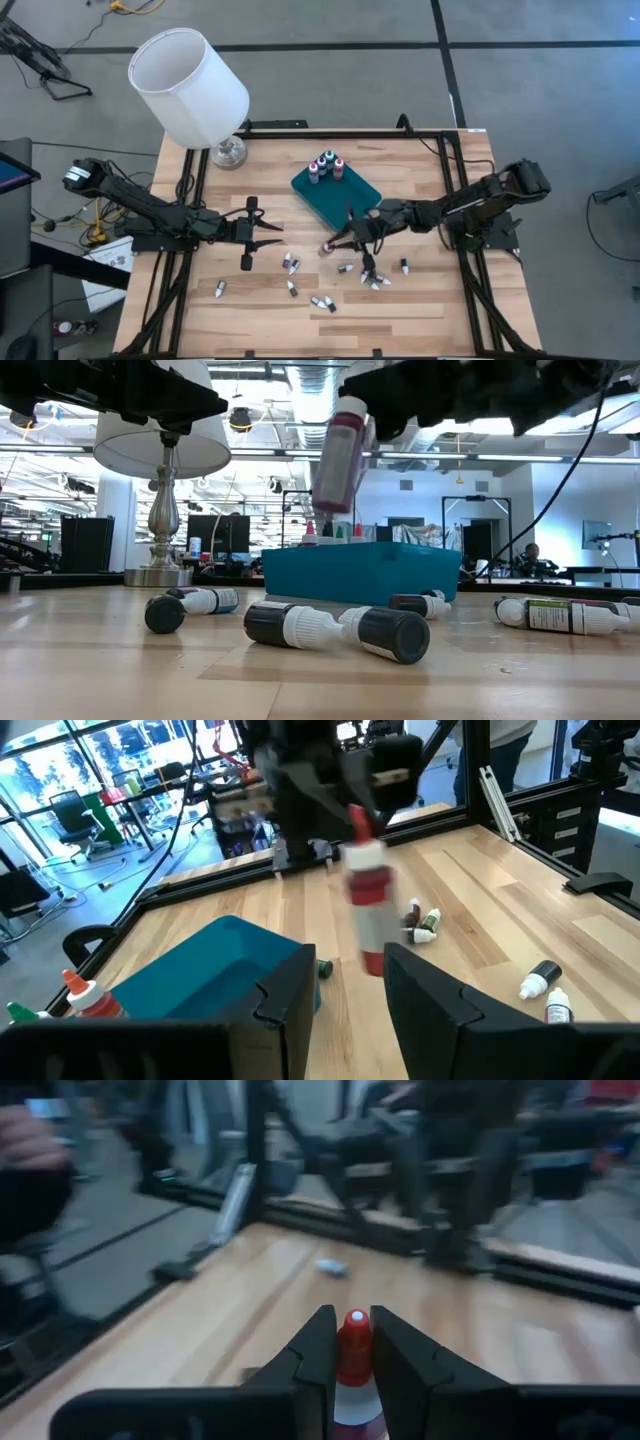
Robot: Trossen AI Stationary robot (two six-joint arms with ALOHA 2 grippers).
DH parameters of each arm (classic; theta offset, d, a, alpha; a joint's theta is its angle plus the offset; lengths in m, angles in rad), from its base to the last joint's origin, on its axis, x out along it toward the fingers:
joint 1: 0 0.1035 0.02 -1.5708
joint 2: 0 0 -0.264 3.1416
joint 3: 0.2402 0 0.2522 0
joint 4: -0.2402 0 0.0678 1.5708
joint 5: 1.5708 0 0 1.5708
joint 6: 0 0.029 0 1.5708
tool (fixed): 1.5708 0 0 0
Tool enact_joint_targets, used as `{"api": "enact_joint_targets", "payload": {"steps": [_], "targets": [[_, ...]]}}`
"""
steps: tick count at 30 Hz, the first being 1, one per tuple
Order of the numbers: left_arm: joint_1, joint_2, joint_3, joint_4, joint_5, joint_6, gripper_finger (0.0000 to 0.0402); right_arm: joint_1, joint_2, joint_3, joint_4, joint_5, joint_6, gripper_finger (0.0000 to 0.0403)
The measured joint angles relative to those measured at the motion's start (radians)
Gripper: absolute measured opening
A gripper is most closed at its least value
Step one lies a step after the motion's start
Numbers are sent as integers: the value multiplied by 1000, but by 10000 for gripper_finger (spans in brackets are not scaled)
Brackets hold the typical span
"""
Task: Pick & Place food coloring
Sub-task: Put the large red food coloring bottle into the blue bin
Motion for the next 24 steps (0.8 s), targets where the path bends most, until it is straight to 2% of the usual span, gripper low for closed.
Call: {"api": "enact_joint_targets", "payload": {"steps": [6, 13, 21, 24], "targets": [[0, 0, 0, 0, -25, -7, 114, -53, -61, 0, -59, 120, -4, 45], [0, 0, 0, 0, -26, -26, 114, -158, -57, 0, -76, 250, 52, 46], [0, 0, 0, 1, -53, -37, 114, -274, 36, 1, -52, 380, 178, 46], [0, 0, 0, 2, -53, -37, 114, -299, 90, 0, -11, 384, 188, 47]]}}
